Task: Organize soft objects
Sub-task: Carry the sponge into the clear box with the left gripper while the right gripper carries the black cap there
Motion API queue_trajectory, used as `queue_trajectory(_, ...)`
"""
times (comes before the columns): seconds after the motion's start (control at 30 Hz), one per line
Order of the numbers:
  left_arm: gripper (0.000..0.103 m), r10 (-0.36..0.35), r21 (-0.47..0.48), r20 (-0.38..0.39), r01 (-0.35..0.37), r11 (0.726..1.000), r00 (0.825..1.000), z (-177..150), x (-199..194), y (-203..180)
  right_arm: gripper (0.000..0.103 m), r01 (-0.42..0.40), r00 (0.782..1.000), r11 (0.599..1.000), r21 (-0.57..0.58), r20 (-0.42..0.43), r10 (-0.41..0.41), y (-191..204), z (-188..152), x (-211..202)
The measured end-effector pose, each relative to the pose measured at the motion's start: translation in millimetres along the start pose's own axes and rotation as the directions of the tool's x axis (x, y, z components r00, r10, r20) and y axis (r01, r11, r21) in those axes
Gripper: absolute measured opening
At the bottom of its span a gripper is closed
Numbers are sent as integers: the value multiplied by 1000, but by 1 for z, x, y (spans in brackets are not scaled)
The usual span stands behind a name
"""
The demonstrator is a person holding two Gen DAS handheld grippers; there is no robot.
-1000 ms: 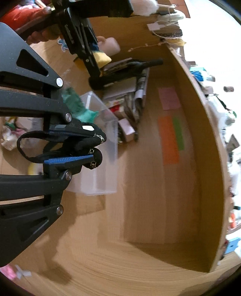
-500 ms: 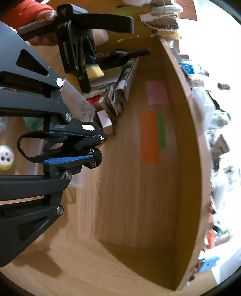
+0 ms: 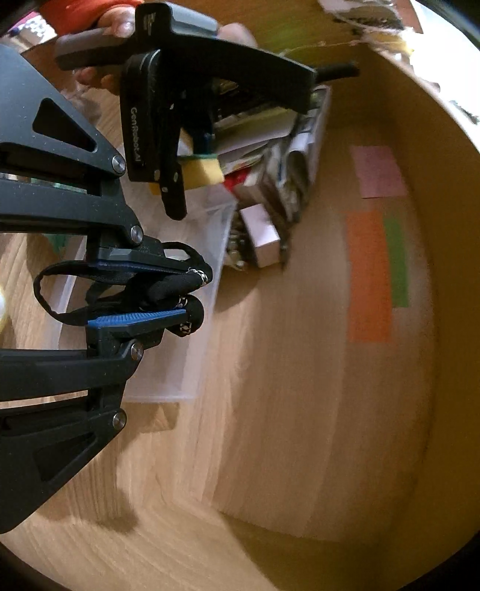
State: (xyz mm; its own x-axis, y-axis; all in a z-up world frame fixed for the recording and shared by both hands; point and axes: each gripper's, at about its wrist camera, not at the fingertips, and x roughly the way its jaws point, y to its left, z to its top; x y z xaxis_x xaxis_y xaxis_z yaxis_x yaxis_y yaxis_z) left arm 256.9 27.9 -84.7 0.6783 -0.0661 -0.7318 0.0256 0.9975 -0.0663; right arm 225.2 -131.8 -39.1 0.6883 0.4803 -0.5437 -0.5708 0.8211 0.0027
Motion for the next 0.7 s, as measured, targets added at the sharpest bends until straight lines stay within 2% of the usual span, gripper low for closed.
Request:
queue_trajectory(0.23,64,-8,16,-48,8,1000,999,-1,13,-3,17,-5,990,999,37,-144,10,-16,-12,40)
queue_trajectory(0.37,67,-2,21,-70,4,1000,998,2,23,-2,21,5,984,998,63,-177,6,-24,-16,44)
queue_trajectory(0.43,74,-6,19,-72,7,1000,997,5,29,-1,22,12,983,998,63,-186,-1,-25,-17,43)
queue_trajectory(0.6,76,-24,7,-50,25,1000,998,5,21,1,44,17,982,998,64,-186,-4,-24,-17,38)
queue_trajectory(0.7,76,-21,16,-12,21,1000,1000,5,8,0,46,29,987,998,50,-157,-21,-20,-13,27)
